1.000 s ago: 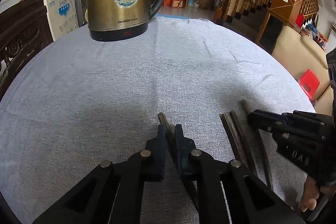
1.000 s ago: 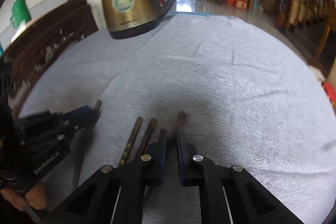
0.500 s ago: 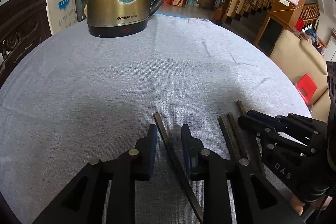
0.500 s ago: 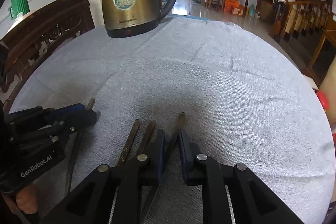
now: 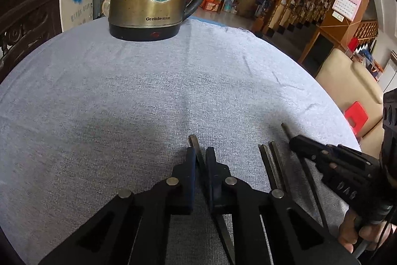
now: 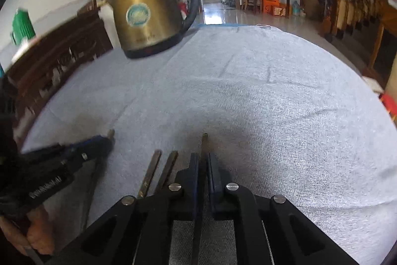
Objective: Organize utensils
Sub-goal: 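Lift the held chopsticks upright off the cloth with both grippers, then carry the upright chopsticks toward the mesh holder with both grippers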
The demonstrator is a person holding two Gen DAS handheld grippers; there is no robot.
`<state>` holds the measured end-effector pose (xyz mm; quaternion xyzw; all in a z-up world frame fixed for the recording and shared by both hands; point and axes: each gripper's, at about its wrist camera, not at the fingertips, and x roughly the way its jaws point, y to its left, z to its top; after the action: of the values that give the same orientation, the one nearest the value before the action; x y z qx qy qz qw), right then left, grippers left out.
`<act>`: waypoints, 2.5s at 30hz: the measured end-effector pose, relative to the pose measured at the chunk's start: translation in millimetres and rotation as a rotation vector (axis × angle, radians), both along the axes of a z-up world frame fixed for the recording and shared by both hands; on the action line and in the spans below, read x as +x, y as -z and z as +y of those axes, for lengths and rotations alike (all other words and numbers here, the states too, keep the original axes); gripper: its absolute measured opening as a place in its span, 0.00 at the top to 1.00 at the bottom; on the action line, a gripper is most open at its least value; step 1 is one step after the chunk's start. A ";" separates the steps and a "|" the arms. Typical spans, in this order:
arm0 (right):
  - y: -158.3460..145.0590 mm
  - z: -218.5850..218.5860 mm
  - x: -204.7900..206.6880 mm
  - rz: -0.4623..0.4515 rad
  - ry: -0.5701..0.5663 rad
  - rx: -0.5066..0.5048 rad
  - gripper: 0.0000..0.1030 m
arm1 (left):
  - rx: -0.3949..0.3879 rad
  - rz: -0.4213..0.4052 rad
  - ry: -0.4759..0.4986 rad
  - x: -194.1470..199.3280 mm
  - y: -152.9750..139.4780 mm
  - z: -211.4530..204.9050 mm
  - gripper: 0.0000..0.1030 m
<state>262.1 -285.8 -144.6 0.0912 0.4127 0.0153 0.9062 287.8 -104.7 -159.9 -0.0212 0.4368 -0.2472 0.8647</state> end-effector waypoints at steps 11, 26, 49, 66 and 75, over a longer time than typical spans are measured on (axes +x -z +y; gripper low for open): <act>-5.6 -20.7 -3.0 -0.058 0.038 0.195 0.93 | -0.040 -0.014 -0.012 2.8 -2.4 4.8 0.94; -30.2 -32.2 -24.9 -0.155 -0.007 0.442 0.93 | 0.029 -0.165 -0.016 -36.8 -54.8 17.2 0.95; -181.3 -59.5 -192.0 -0.455 0.129 0.268 0.94 | 0.058 -0.435 -0.243 -166.1 -199.1 98.5 0.95; -241.8 -28.1 -263.8 -0.587 0.111 0.157 0.94 | 0.055 -0.514 -0.316 -215.5 -233.9 128.1 0.95; -248.8 -14.9 -269.5 -0.595 0.091 0.145 0.94 | 0.080 -0.222 -0.309 -174.8 -174.5 166.7 0.91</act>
<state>-7.4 -300.7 104.1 0.1656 0.1227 0.0304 0.9781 113.0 62.0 14.6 -0.0263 0.3400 -0.0948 0.9353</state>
